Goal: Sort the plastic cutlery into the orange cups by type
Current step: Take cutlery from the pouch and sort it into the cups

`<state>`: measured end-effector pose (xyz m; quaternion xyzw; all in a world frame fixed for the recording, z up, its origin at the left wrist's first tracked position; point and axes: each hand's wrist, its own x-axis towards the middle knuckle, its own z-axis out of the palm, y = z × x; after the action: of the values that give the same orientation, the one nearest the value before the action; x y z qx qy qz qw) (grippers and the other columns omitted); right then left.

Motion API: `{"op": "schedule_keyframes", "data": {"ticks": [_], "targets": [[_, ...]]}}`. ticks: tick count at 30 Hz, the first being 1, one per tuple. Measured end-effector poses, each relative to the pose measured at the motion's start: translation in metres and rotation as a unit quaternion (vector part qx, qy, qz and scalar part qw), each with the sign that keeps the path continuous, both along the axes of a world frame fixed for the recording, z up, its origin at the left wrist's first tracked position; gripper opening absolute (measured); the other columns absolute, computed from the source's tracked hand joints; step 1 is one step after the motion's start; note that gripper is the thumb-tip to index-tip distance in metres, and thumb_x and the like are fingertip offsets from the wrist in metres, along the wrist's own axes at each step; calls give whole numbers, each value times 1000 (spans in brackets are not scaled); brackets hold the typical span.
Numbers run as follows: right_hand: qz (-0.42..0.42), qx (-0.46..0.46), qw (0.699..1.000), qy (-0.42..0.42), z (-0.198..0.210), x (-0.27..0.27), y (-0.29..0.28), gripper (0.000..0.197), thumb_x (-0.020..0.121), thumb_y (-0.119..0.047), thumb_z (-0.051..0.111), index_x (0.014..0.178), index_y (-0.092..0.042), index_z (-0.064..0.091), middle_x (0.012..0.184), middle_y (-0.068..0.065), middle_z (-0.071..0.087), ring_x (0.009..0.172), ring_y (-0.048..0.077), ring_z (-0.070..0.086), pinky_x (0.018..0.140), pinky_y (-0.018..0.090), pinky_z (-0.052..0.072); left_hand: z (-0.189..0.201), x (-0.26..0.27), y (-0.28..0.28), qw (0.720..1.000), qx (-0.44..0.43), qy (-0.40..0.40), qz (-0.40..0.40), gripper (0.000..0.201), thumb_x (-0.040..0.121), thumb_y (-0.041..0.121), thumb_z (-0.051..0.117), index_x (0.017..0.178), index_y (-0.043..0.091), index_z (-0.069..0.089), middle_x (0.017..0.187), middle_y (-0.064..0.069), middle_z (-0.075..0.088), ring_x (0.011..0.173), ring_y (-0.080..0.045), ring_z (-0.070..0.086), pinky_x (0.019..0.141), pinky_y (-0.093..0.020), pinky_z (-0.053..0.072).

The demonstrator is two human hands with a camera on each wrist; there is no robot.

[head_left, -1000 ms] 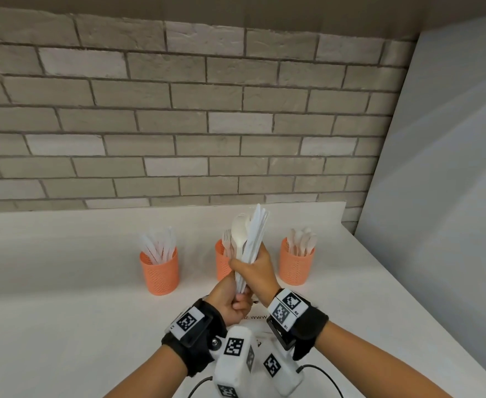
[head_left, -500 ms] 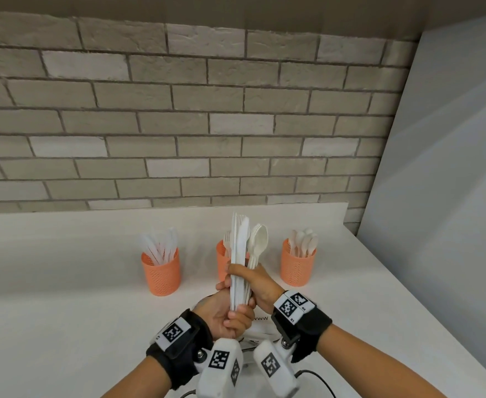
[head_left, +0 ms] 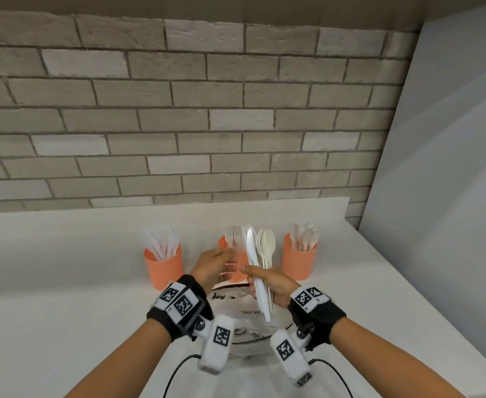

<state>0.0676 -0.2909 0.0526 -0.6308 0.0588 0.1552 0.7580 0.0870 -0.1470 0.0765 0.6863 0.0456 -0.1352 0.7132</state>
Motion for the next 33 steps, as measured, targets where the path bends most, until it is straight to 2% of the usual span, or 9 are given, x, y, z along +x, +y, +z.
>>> {"op": "schedule_keyframes", "data": {"ticks": [5, 12, 15, 20, 25, 27, 30, 32, 33], "targets": [[49, -39, 998, -26, -2, -4, 1, 8, 86, -15, 65, 82, -10, 60, 46, -5, 59, 43, 7, 58, 43, 17, 47, 3, 0, -12, 1000, 4, -11, -1, 8, 90, 19, 58, 87, 14, 62, 81, -1, 63, 66, -12, 57, 58, -21, 46], [46, -22, 999, -12, 1, -9, -5, 13, 89, -21, 61, 85, -9, 62, 56, 0, 65, 45, 8, 61, 45, 18, 49, 0, 2, -19, 1000, -20, -11, 15, 13, 90, 14, 59, 78, 8, 58, 75, -7, 63, 62, -16, 58, 49, -18, 51], [37, -6, 999, -9, 2, -10, -6, 17, 90, -24, 58, 83, -9, 62, 59, 1, 66, 44, 8, 61, 42, 18, 48, -1, 2, -19, 999, -36, -16, 29, 9, 91, 10, 57, 83, 4, 59, 74, -10, 62, 60, -18, 57, 45, -17, 52], [28, 13, 999, -31, 3, -11, -8, 10, 91, -18, 56, 90, -9, 61, 67, 6, 64, 46, 8, 62, 46, 17, 50, -3, 5, -19, 999, -18, -27, 40, 9, 88, 11, 61, 87, 2, 59, 72, -11, 61, 56, -16, 54, 43, -16, 50], [31, 21, 999, -40, 2, -8, -9, 11, 90, -16, 58, 92, -6, 60, 57, 0, 67, 50, 8, 64, 49, 18, 52, -6, 5, -20, 999, -7, -50, 20, 19, 87, 9, 62, 100, -5, 63, 72, -10, 62, 48, -10, 53, 47, -16, 50], [33, 25, 998, -45, 1, -8, -10, 15, 90, -17, 59, 98, -4, 60, 62, 1, 68, 54, 8, 66, 50, 20, 53, -6, 5, -20, 998, -1, -63, 26, 22, 88, 10, 61, 103, -6, 63, 74, -11, 62, 53, -13, 55, 49, -17, 50], [31, 27, 998, -56, 0, -7, -12, 26, 90, -18, 60, 112, -5, 58, 75, 4, 67, 61, 9, 67, 51, 20, 53, -4, 7, -19, 996, 9, -80, 36, 24, 93, 13, 52, 109, -3, 58, 90, -16, 64, 71, -21, 60, 62, -26, 51], [26, 13, 998, -62, -1, -6, -14, 27, 88, -19, 61, 113, -9, 60, 73, 1, 67, 61, 9, 66, 50, 20, 52, -3, 9, -18, 994, 25, -93, 53, 24, 96, 17, 45, 109, 0, 55, 95, -15, 66, 76, -23, 60, 64, -26, 46], [19, 3, 998, -61, -3, -5, -16, 24, 87, -20, 63, 109, -10, 61, 68, -1, 67, 57, 9, 65, 48, 19, 51, -2, 10, -17, 992, 36, -100, 69, 24, 97, 19, 44, 109, 1, 54, 95, -15, 66, 74, -21, 60, 62, -26, 43]]}}
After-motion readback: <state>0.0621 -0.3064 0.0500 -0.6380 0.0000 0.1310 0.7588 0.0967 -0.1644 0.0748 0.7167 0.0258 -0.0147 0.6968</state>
